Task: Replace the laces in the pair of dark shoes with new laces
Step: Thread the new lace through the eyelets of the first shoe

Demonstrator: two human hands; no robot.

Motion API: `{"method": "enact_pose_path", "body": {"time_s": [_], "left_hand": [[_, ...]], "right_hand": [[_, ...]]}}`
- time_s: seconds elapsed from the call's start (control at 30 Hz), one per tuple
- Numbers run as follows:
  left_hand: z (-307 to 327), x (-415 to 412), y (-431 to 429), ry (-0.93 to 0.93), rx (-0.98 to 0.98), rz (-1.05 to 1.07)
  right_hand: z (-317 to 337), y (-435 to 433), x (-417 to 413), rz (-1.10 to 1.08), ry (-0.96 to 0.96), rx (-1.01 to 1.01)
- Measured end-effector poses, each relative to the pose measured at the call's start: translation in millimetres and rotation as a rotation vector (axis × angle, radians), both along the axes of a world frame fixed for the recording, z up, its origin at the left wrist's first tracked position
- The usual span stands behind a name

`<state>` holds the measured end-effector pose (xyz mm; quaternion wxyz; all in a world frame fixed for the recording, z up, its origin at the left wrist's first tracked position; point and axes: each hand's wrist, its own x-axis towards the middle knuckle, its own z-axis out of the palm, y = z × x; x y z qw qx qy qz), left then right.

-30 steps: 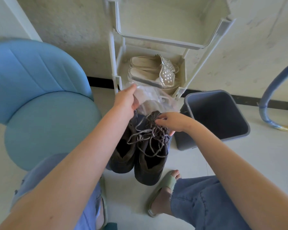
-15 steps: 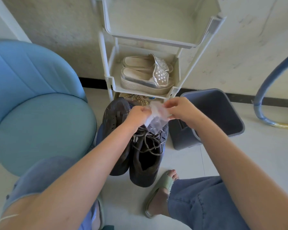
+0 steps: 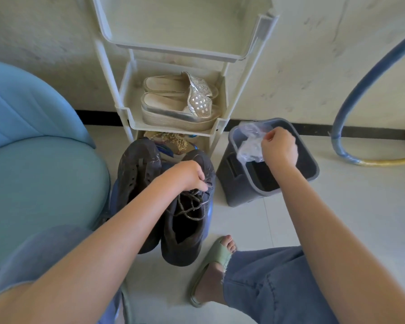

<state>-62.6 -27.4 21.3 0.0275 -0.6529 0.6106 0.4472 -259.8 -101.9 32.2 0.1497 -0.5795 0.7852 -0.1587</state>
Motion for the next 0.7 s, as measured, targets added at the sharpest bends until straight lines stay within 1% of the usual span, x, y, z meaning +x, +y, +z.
{"method": "enact_pose_path", "body": {"time_s": [0.03, 0.07, 0.1, 0.17, 0.2, 0.23, 0.33, 0.4, 0.47, 0.53, 0.6, 0.7], "left_hand": [[-1, -1, 0, -0.026, -0.004, -0.026], [-2, -2, -1, -0.055, -0.013, -0.047], [-2, -3, -1, -0.080, -0.021, -0.062], [-2, -6, -3, -0.116, -0.029, -0.073], [-2, -7, -4, -0.129, -0.030, -0.072], [-2, -9, -5, -0.138, -0.031, -0.065], [-3, -10, -7, -0.114, -0.059, 0.021], [-3, -7, -7, -0.051, -0.106, 0.104], [-2, -2, -6, 0.043, -0.164, 0.209], [-1, 4, -5, 0.137, -0.193, 0.307], [-2, 14, -4, 0.221, -0.171, 0.374], [-2, 30, -3, 0.311, -0.163, 0.458]], "right_hand": [[-1, -5, -7, -0.020, 0.032, 0.050], [-3, -9, -11, -0.016, 0.056, 0.178], [-4, -11, -13, 0.000, 0.051, 0.364], [-6, -5, -11, 0.040, -0.068, 0.723], [-8, 0, -9, 0.081, -0.102, 0.803], [-11, 5, -6, 0.167, -0.086, 0.800], [-17, 13, 7, 0.485, 0.038, 0.701], [-15, 16, 22, 0.609, -0.010, 0.673], [-9, 21, 40, 0.728, -0.108, 0.649], [-7, 29, 56, 0.862, -0.193, 0.667], [-7, 34, 68, 0.929, -0.228, 0.673], [-6, 29, 74, 0.849, -0.299, 0.578]]}}
